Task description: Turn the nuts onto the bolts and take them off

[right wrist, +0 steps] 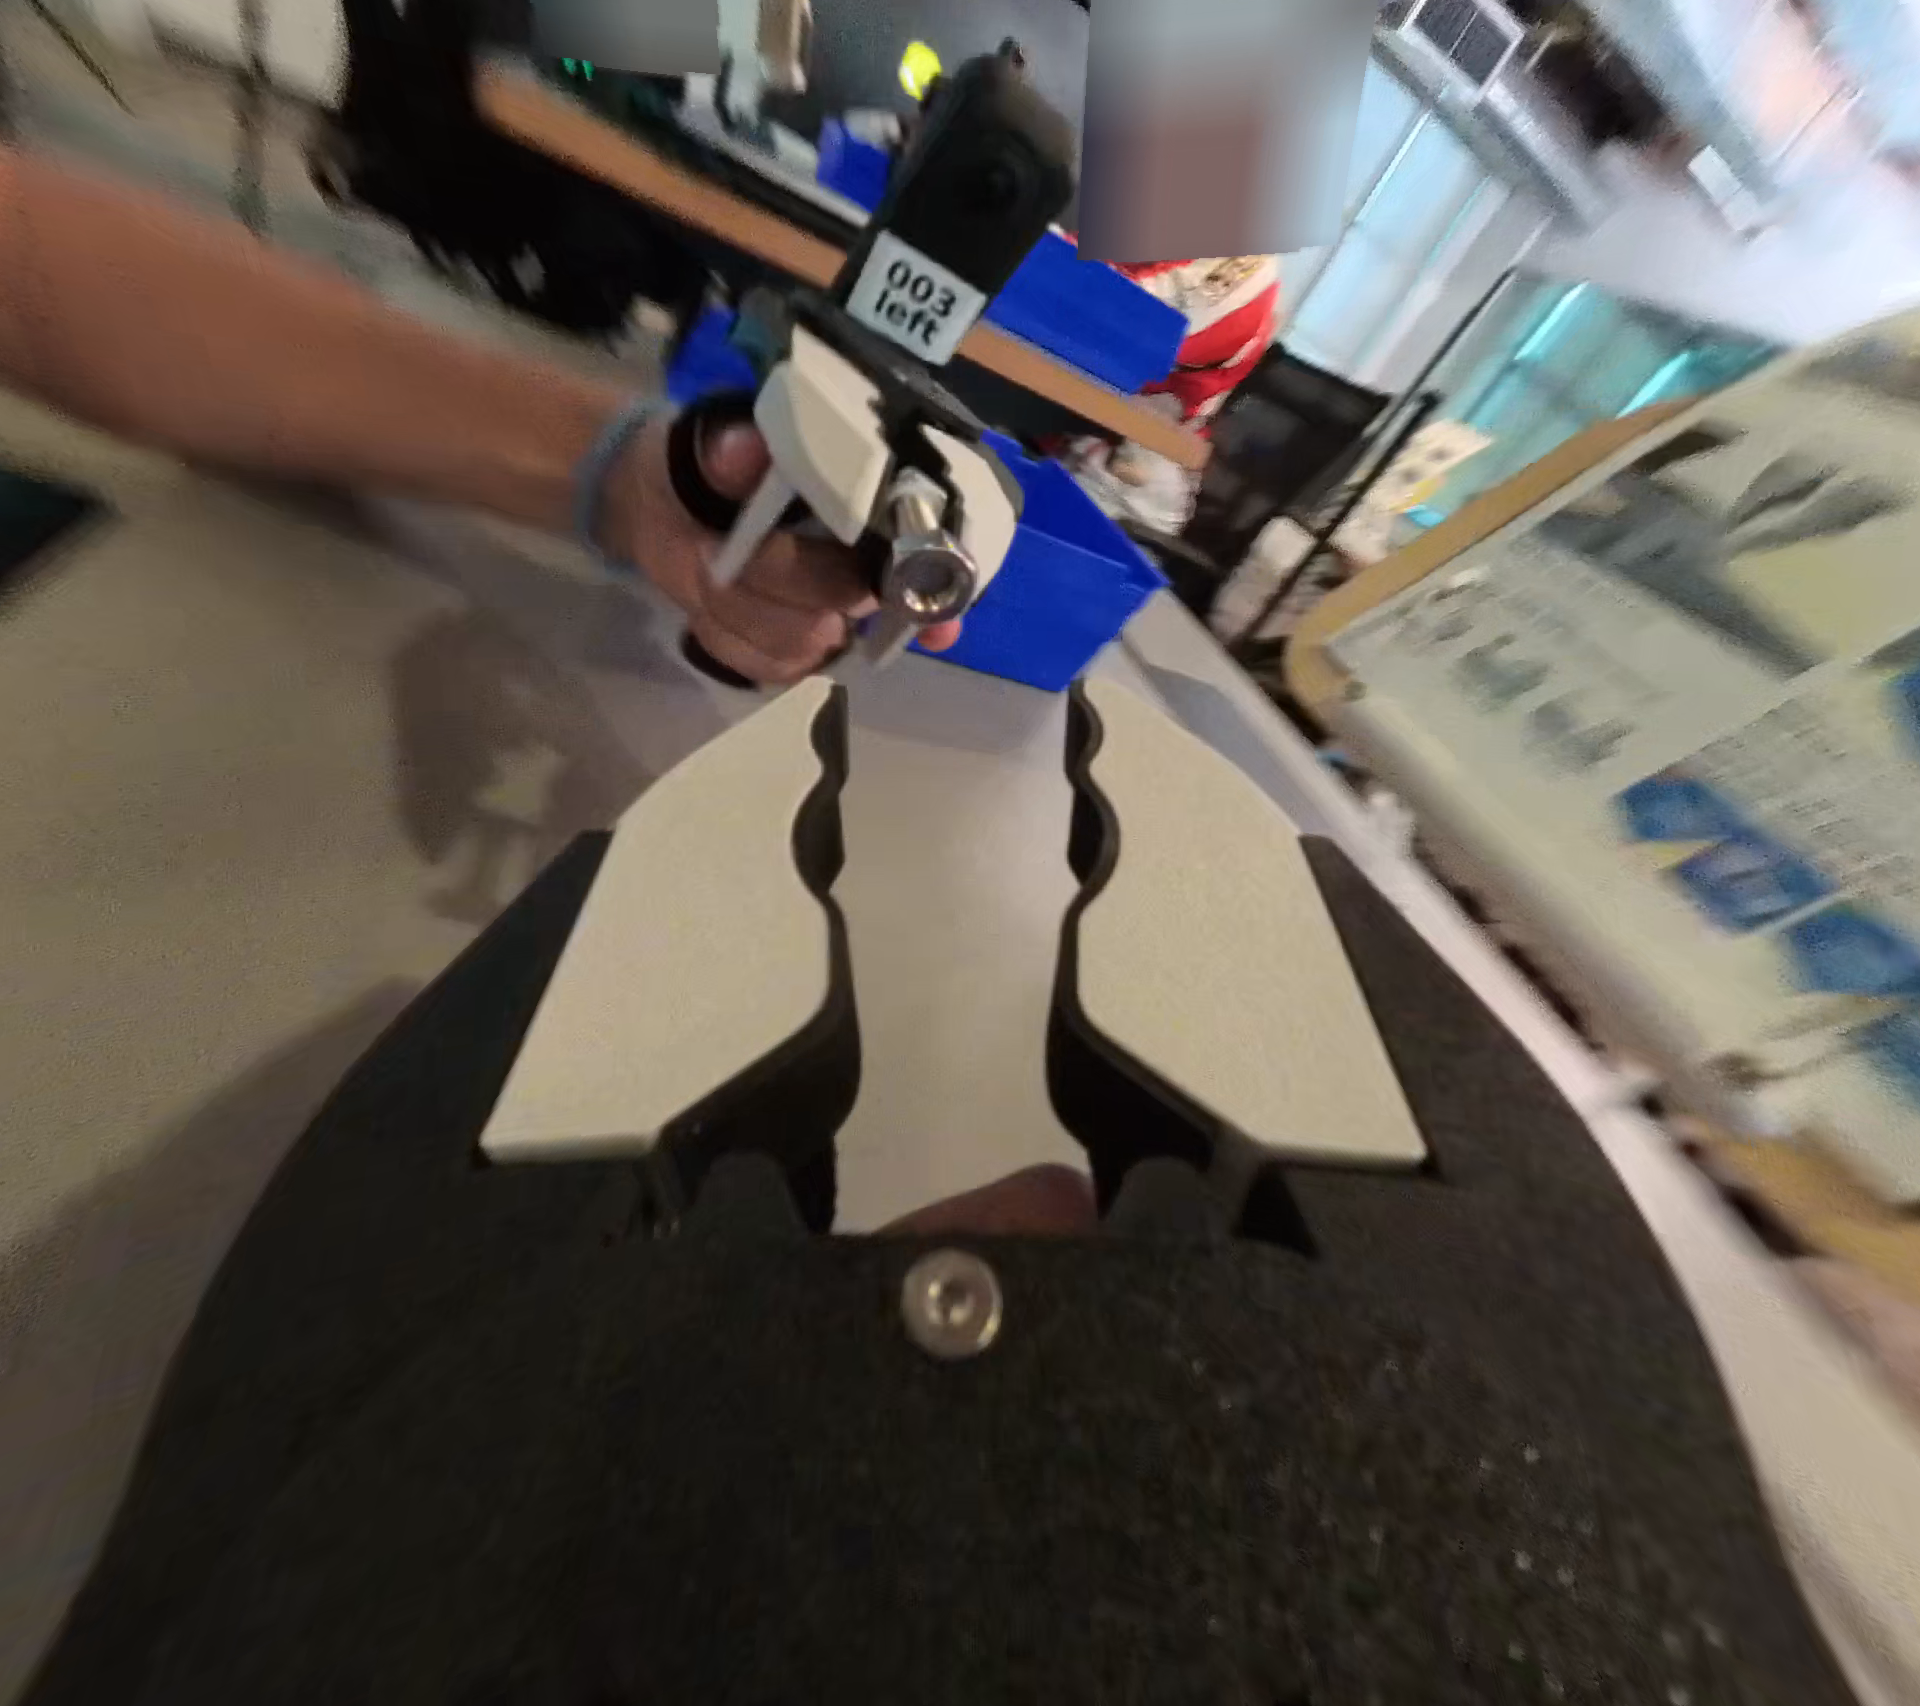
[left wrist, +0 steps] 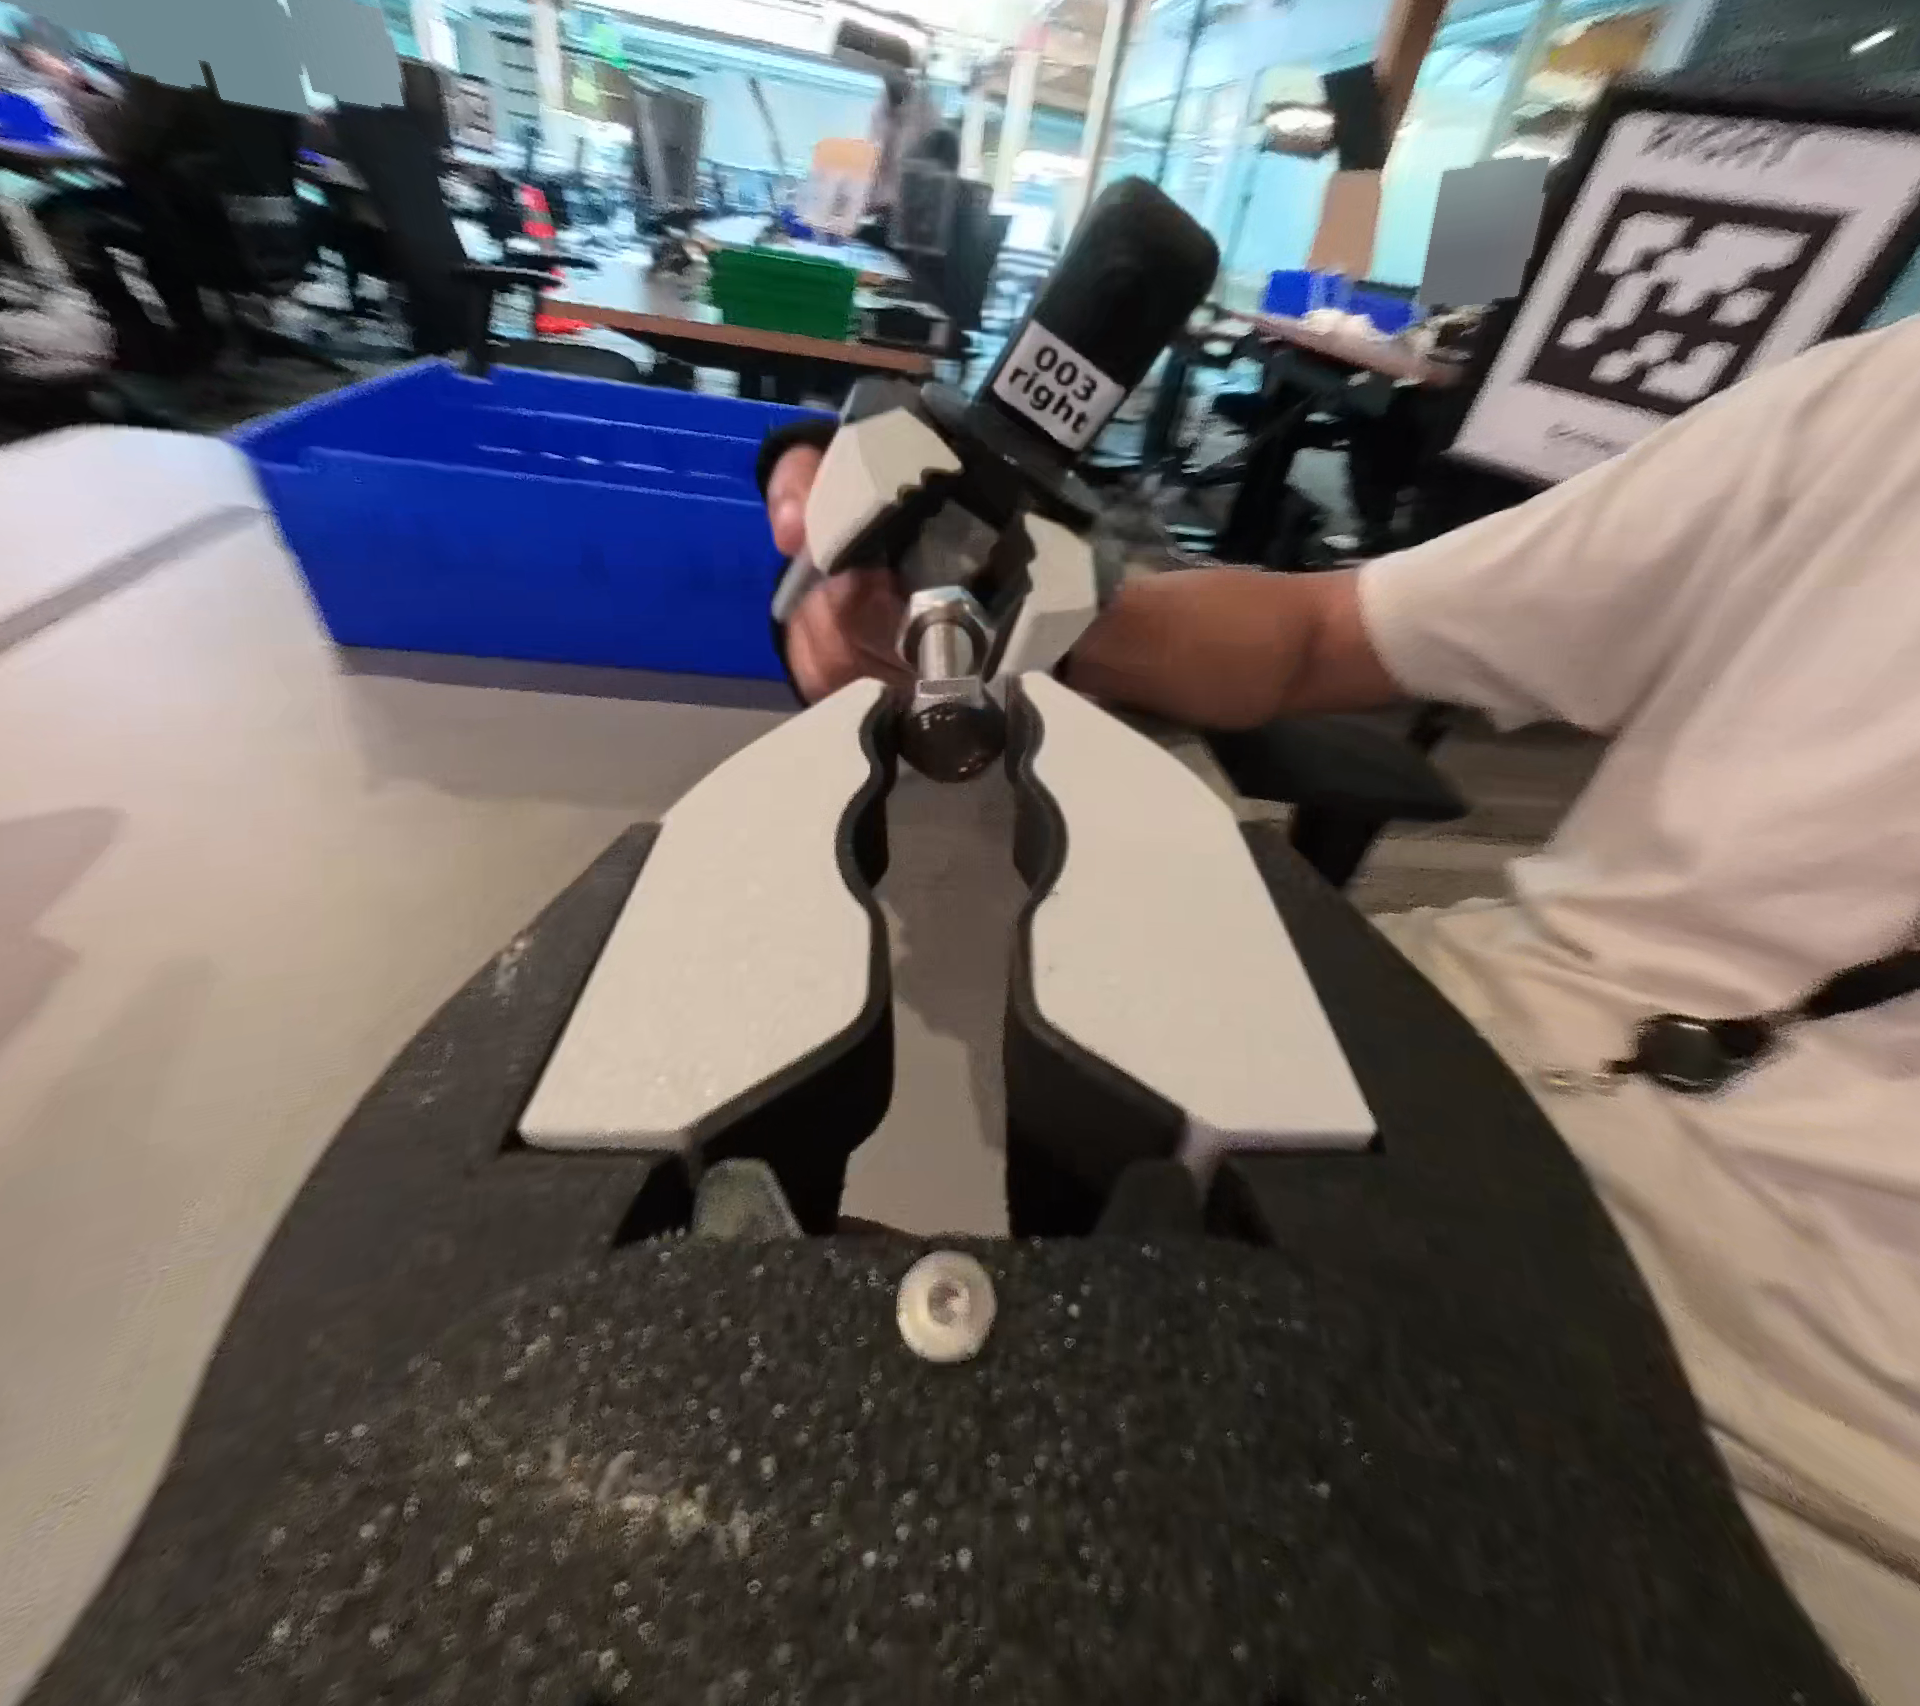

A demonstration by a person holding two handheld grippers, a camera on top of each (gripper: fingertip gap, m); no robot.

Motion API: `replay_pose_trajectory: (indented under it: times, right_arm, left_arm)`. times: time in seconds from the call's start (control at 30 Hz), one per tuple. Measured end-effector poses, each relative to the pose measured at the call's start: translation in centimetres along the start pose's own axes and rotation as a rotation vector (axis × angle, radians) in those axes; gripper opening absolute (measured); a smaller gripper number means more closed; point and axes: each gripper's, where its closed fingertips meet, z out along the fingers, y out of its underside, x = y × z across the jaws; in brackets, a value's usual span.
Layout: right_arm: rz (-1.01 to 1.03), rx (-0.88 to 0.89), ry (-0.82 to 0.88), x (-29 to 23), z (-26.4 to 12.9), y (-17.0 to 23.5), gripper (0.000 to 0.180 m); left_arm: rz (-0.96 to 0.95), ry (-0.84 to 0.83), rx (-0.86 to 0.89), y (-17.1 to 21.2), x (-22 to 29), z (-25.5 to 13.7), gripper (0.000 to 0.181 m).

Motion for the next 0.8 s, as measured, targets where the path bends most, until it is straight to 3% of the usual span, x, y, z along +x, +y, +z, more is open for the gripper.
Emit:
replay_pose_trajectory:
  times: [0.13,0.33,0.4,0.57,0.63,0.73,0.8]
  right_arm:
    - [-0.298,-0.049,0.065,-1.3,0.6,-0.3,0.039]
    - [-0.38,-0.019,0.081,-2.2,1.4,-1.0,0.019]
    - [-0.218,-0.007,0.043,-2.1,1.5,-1.0,0.019]
    - [0.647,0.073,-0.251,-1.5,2.0,-1.1,0.018]
    - [0.903,0.078,-0.348,-1.5,2.2,-0.6,0.018]
    - [1.04,0.031,-0.371,-1.8,2.7,0.5,0.018]
    - [0.906,0.038,-0.32,-1.7,2.7,0.5,0.02]
  left_arm:
    - [-0.08,0.083,-0.002,0.9,0.5,0.4,0.019]
    - [-0.091,0.14,-0.029,1.6,1.7,1.2,0.019]
    - [-0.081,0.133,-0.031,1.5,1.6,1.1,0.019]
    - [0.05,0.04,-0.103,2.3,1.0,1.0,0.019]
    - [0.077,0.001,-0.117,2.5,0.4,0.8,0.019]
    - [0.077,-0.017,-0.13,2.8,-0.3,0.3,0.019]
    - [0.059,-0.008,-0.113,2.6,-0.4,0.2,0.019]
